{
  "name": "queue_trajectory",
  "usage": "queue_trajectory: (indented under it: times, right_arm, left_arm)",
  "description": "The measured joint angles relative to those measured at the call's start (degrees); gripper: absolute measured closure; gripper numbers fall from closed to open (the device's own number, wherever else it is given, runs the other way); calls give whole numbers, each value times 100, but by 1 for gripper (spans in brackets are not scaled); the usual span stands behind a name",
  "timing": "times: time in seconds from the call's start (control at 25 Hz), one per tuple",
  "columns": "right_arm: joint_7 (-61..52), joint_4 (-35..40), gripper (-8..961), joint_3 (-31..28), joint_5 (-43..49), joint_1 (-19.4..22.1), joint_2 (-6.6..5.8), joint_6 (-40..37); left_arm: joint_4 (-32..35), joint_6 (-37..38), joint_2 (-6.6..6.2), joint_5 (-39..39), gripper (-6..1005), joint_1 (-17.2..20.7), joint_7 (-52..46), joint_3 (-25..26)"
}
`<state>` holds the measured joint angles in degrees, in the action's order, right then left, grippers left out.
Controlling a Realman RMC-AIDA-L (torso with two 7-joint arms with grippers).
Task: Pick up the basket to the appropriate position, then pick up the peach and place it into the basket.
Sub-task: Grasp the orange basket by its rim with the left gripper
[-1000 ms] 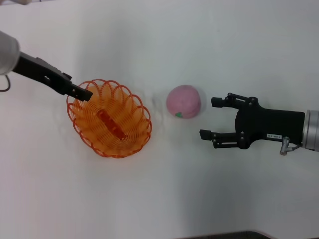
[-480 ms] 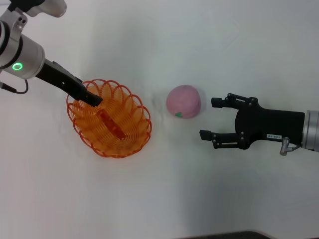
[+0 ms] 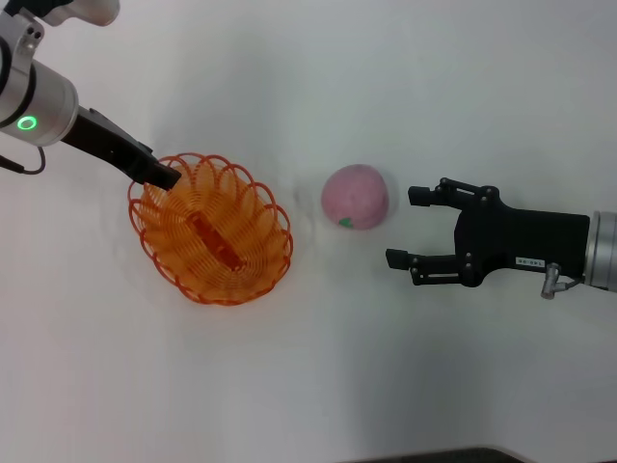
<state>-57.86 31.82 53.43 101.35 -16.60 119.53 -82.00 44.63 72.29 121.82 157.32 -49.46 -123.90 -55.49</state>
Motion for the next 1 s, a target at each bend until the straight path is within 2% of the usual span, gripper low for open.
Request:
queue_trajectory:
  times: [0.08, 0.48, 0.72, 0.88, 1.0]
  right_arm:
    - [-2, 0, 9, 0, -1, -1, 0, 0]
    - [-5, 0, 9, 0, -11, -9, 0, 0]
    - [-6, 0, 9, 0, -11, -16, 0, 16]
    - [-6, 0, 8, 0, -10, -18, 0, 22]
    - [-6, -1, 8, 0, -10, -18, 0, 18]
  left_arm:
    - [7, 26, 0, 8, 416, 4, 0, -1]
    - [-27, 97, -2, 26, 652, 6, 16, -6]
    - [8, 255, -1, 35, 864, -9, -36, 13]
    - [15, 492, -30, 35, 886, -55, -170, 44]
    - [31, 694, -101, -8, 900, -92, -445, 89]
